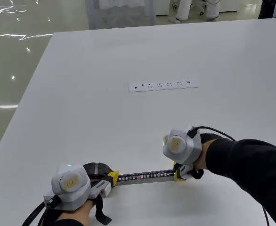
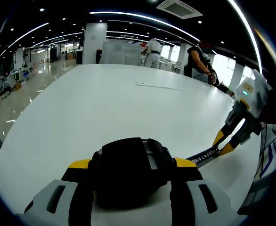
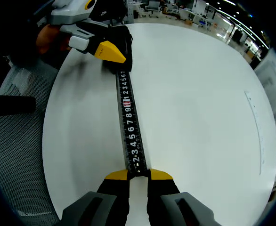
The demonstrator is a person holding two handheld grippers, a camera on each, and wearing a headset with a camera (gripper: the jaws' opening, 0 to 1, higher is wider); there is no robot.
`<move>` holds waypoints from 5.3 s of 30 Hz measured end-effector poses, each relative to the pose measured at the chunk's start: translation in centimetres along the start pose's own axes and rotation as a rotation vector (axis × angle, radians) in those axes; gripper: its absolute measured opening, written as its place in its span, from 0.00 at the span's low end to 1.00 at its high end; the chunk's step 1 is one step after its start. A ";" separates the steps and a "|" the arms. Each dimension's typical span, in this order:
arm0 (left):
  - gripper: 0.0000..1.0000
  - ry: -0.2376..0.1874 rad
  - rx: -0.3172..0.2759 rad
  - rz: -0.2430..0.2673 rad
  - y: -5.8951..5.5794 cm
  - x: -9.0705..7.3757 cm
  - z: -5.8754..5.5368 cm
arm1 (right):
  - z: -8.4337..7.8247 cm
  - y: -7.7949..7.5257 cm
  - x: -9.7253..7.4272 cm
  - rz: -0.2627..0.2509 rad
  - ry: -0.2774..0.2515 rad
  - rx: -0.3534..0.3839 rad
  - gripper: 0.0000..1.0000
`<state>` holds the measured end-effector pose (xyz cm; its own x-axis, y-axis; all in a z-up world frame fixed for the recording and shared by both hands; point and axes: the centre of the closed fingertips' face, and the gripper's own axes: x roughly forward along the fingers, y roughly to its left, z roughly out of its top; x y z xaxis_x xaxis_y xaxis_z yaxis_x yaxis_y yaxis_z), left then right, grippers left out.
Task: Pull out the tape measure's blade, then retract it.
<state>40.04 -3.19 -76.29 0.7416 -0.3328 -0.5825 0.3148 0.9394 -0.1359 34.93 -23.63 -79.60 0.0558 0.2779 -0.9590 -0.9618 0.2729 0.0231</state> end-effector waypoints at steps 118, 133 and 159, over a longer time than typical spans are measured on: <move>0.61 0.013 0.004 -0.005 0.0 0.0 -0.1 | 3.8 0.7 1.1 -0.001 -0.046 -0.006 0.08; 0.61 0.012 0.002 -0.005 0.0 0.1 -0.1 | 4.4 0.7 1.3 0.003 -0.045 -0.014 0.08; 0.61 0.013 0.003 -0.008 0.0 0.0 0.0 | 5.5 0.9 1.5 0.000 -0.068 -0.017 0.08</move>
<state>40.06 -3.24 -76.33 0.7313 -0.3394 -0.5916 0.3223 0.9364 -0.1387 35.64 -17.89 -79.48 0.0738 0.3401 -0.9375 -0.9662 0.2573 0.0173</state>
